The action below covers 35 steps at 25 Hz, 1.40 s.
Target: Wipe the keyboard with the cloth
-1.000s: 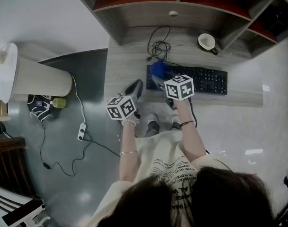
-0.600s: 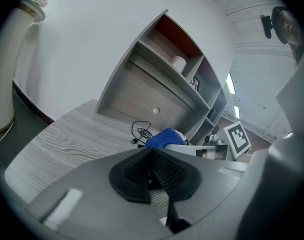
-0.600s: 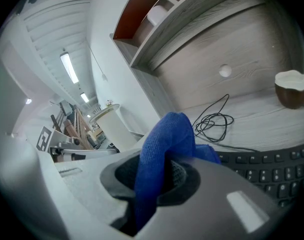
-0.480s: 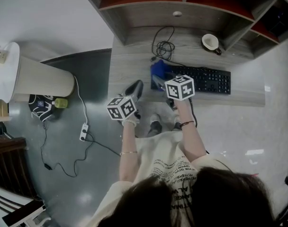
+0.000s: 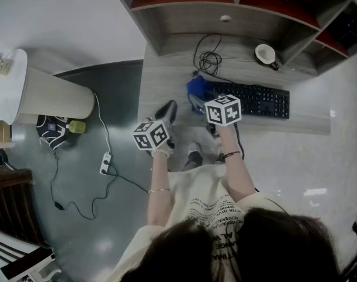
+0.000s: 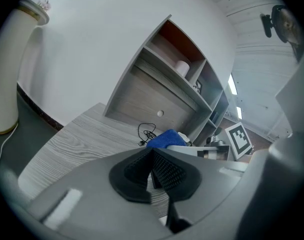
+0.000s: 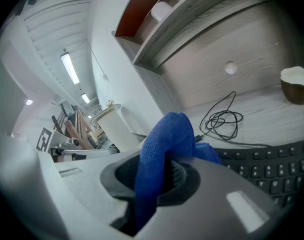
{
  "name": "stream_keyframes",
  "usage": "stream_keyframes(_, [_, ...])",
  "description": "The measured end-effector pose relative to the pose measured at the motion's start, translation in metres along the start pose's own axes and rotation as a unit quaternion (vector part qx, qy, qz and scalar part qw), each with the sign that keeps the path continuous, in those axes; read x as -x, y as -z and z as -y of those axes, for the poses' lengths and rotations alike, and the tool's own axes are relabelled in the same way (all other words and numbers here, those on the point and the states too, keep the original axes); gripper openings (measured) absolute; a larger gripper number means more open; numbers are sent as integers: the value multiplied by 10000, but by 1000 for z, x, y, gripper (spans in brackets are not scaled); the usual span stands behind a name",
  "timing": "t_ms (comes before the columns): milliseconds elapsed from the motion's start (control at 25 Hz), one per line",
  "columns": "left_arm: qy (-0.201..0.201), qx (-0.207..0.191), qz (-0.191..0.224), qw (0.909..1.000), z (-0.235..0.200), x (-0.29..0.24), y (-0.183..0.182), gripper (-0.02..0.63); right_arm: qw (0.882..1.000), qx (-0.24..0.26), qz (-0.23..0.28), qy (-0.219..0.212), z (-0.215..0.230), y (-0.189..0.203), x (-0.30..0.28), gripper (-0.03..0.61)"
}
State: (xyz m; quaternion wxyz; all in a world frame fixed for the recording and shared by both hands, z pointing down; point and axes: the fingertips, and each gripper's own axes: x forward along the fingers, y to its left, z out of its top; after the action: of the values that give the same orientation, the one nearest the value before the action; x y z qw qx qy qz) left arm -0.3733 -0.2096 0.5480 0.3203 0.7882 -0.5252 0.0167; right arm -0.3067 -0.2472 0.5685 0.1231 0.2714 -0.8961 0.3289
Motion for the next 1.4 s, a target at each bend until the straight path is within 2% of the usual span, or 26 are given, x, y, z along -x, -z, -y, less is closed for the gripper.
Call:
stream_keyframes(320, [-255, 10, 94, 9996, -14, 11, -3, -2, 10000, -27, 40, -30, -8, 1, -7, 58])
stream_keyframes(520, [-270, -43, 182, 9995, -16, 16, -7, -2, 9999, -30, 45, -116, -17, 3, -12, 58])
stream_keyframes(720, [-230, -160, 356, 9990, -17, 22, -15, -2, 9987, -104, 329, -380, -29, -11, -13, 58])
stream_keyframes(1040, [-109, -320, 646, 9973, -17, 33, -33, -2, 9966, -41, 630, -525, -40, -30, -12, 58])
stream_keyframes(1400, [274, -502, 1002, 9933, -5, 40, -53, -2, 9902, 340, 1156, -713, -55, -62, 3, 58])
